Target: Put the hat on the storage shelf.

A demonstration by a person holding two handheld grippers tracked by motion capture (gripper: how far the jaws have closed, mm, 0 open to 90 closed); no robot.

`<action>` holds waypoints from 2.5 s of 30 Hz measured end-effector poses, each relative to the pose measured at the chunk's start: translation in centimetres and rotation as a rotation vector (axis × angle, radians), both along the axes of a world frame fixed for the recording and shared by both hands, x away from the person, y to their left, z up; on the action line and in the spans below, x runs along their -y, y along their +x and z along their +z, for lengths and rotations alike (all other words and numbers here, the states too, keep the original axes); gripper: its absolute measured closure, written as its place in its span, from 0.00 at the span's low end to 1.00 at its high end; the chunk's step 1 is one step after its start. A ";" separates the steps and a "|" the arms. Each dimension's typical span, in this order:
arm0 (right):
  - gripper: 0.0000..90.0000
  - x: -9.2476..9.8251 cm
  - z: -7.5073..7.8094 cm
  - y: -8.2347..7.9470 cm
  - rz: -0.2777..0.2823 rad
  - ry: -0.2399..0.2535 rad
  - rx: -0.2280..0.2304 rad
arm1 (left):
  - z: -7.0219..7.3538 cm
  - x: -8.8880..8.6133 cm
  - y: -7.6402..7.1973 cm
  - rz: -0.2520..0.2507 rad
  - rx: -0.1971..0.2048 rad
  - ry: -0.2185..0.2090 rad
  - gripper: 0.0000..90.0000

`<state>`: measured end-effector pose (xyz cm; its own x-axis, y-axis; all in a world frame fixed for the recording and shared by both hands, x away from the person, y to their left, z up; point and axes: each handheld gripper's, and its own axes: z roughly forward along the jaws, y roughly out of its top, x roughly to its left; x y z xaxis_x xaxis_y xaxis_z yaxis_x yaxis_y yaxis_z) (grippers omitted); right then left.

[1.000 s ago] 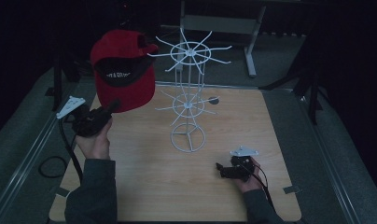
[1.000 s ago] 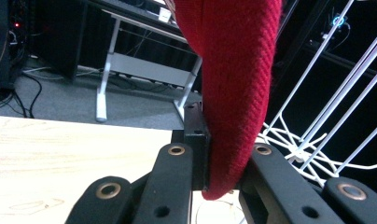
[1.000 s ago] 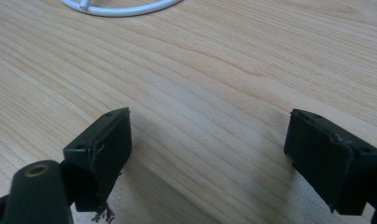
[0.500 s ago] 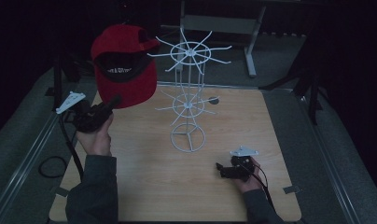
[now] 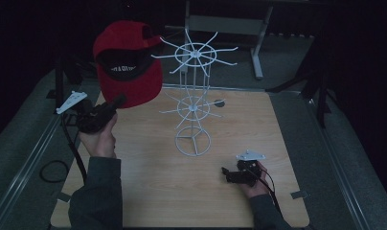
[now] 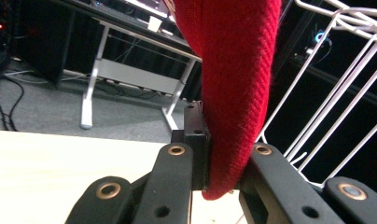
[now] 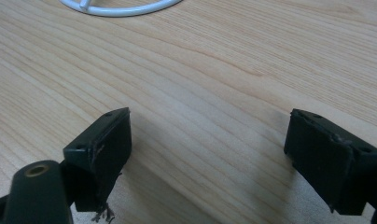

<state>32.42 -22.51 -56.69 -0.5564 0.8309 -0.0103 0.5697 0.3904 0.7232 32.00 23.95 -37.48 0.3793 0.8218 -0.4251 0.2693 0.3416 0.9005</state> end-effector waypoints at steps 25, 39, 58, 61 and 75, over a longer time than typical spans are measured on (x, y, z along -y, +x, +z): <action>0.16 0.0 0.0 0.0 0.000 0.000 0.000 | 0.6 0.8 -0.3 -0.083 0.034 -0.057 0.95; 0.16 0.0 0.0 0.0 0.000 0.000 0.000 | -2.3 1.0 -1.4 -0.111 0.011 -0.047 0.95; 0.16 0.0 0.0 0.0 0.001 -0.001 0.002 | -6.2 2.5 -1.7 -0.172 -0.044 0.075 0.93; 0.16 0.0 0.0 0.0 0.002 -0.001 0.001 | -6.3 2.3 -1.9 -0.178 -0.031 0.079 0.82; 0.16 0.0 0.0 0.0 0.002 -0.001 0.001 | -6.3 2.1 -2.4 -0.122 -0.078 0.232 0.46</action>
<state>32.42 -22.52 -56.70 -0.5584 0.8295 -0.0119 0.5679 0.3927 0.7233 29.57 21.86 -43.76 0.4549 0.8510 -0.2623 0.3672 0.0891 0.9258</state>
